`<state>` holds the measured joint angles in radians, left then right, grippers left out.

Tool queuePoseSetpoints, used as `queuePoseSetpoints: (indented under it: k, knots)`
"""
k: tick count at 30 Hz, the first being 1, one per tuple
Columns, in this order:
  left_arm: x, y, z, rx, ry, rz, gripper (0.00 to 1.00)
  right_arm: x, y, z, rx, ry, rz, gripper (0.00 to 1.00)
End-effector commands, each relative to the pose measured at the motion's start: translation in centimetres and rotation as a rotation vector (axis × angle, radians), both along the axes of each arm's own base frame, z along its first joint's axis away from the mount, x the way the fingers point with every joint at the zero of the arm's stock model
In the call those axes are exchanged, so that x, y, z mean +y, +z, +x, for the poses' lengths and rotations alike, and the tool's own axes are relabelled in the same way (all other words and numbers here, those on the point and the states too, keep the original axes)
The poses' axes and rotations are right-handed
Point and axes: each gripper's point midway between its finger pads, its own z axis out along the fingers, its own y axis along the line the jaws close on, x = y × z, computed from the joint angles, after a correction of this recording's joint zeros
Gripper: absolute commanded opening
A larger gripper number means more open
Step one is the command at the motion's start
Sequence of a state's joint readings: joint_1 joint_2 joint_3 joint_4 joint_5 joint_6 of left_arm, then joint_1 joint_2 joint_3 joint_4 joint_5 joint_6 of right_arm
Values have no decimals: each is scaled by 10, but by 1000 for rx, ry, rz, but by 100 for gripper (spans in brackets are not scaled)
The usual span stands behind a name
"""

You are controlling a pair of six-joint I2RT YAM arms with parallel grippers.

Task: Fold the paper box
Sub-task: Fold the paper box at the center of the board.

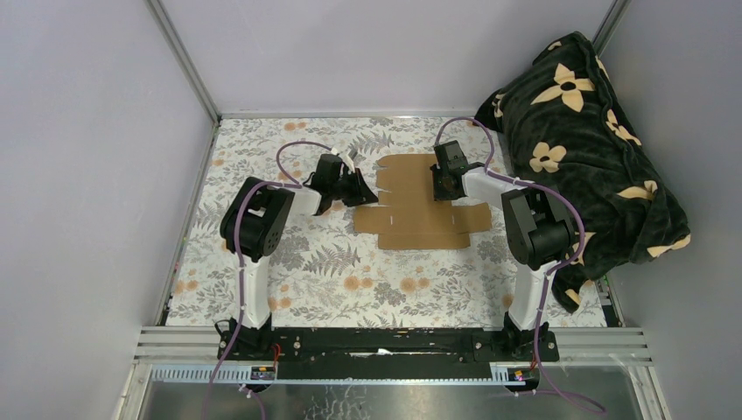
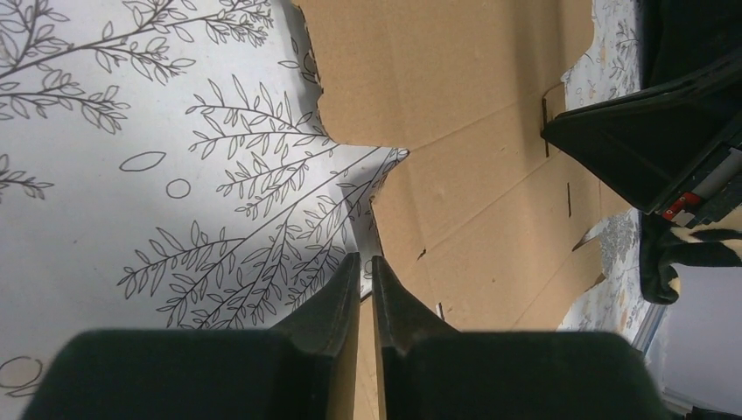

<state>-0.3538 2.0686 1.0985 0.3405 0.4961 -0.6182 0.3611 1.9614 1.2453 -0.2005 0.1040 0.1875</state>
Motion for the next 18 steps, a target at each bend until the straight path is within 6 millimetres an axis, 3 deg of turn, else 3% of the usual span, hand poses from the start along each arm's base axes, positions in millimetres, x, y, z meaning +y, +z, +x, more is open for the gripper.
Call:
queuePoseSetpoints:
  k: [1, 11, 18]
  knots:
    - [-8, -2, -1, -15, -20, -38, 15, 4, -64, -83, 336, 51, 6, 25]
    - [-17, 21, 6, -62, -33, -96, 15, 5, -65, -84, 339, 49, 9, 25]
    - [-33, 39, 11, -93, -55, -117, 15, 5, -66, -85, 341, 48, 12, 25]
